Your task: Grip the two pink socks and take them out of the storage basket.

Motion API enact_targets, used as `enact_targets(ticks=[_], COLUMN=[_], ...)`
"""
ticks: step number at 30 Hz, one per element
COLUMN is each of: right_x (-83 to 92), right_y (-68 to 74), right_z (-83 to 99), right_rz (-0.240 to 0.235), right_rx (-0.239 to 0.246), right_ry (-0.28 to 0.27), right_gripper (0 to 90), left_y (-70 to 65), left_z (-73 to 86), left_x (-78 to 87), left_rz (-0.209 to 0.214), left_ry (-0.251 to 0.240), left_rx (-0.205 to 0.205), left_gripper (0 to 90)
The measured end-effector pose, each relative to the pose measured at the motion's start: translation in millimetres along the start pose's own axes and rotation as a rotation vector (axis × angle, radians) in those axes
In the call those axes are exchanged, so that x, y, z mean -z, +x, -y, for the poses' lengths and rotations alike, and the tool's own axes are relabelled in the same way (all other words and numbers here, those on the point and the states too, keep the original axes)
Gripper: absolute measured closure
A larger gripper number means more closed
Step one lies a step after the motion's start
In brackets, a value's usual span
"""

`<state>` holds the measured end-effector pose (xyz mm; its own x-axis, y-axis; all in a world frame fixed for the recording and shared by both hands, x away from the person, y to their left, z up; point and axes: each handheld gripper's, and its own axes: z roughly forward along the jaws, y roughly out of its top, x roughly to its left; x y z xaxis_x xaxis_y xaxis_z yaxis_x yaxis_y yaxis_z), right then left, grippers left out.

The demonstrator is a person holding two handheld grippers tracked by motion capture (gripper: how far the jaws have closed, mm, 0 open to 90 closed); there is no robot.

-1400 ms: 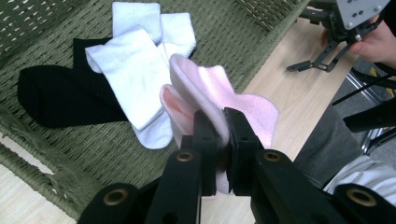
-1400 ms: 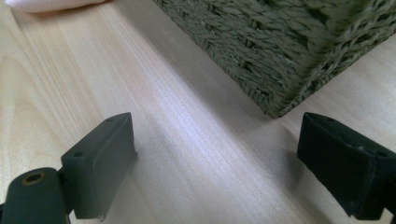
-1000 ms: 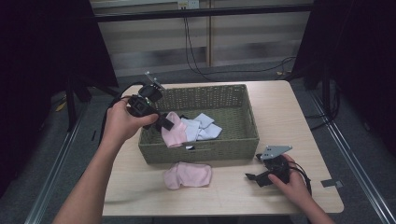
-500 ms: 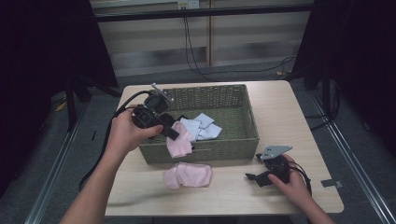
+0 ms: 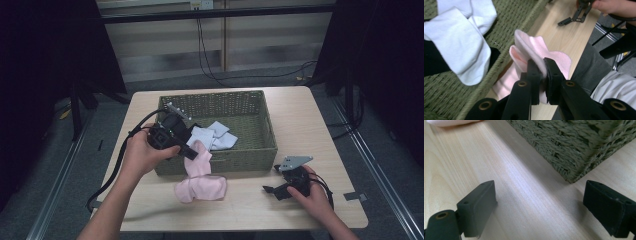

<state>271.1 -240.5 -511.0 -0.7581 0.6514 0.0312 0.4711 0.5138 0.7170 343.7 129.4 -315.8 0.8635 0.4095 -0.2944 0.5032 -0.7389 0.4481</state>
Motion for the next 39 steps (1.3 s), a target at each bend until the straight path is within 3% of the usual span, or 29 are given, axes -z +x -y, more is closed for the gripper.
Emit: enact_targets(ticks=[7, 12, 17, 20, 23, 31, 36, 39], right_x=[0.0, 0.0, 0.0, 0.0, -0.1, 0.0, 0.0, 0.0], right_y=[-0.1, 0.0, -0.1, -0.1, -0.2, 0.0, -0.1, -0.1], right_z=[0.0, 0.0, 0.0, 0.0, 0.0, 0.0, 0.0, 0.0], right_rz=[0.000, 0.000, 0.000, 0.000, 0.000, 0.000, 0.000, 0.000], right_rx=[0.001, 0.000, 0.002, 0.001, 0.003, 0.000, 0.001, 0.001], right_ry=[0.000, 0.000, 0.000, 0.000, -0.001, 0.000, -0.001, 0.000], right_gripper=[10.6, 10.6, 10.6, 10.6, 10.6, 10.6, 10.6, 10.6], left_y=[-0.9, 0.9, 0.3, -1.8, -1.0, 3.4, 4.4, 5.9], left_z=[3.1, 6.2, 8.4, 7.3, 7.4, 11.5, 14.9, 18.9], left_x=[-13.6, -23.4, -29.9, -34.1, -37.0, -37.4, -37.5, -35.1], left_rz=[-0.014, 0.010, -0.003, 0.010, -0.005, 0.003, -0.016, -0.059], left_ry=[0.006, 0.017, 0.004, 0.017, 0.015, 0.009, -0.006, -0.021], left_rx=[-0.007, -0.011, -0.015, -0.031, -0.031, -0.022, -0.028, -0.031], left_gripper=[83.1, 82.4, 81.8, 81.5, 77.7, 70.8, 63.2, 53.8])
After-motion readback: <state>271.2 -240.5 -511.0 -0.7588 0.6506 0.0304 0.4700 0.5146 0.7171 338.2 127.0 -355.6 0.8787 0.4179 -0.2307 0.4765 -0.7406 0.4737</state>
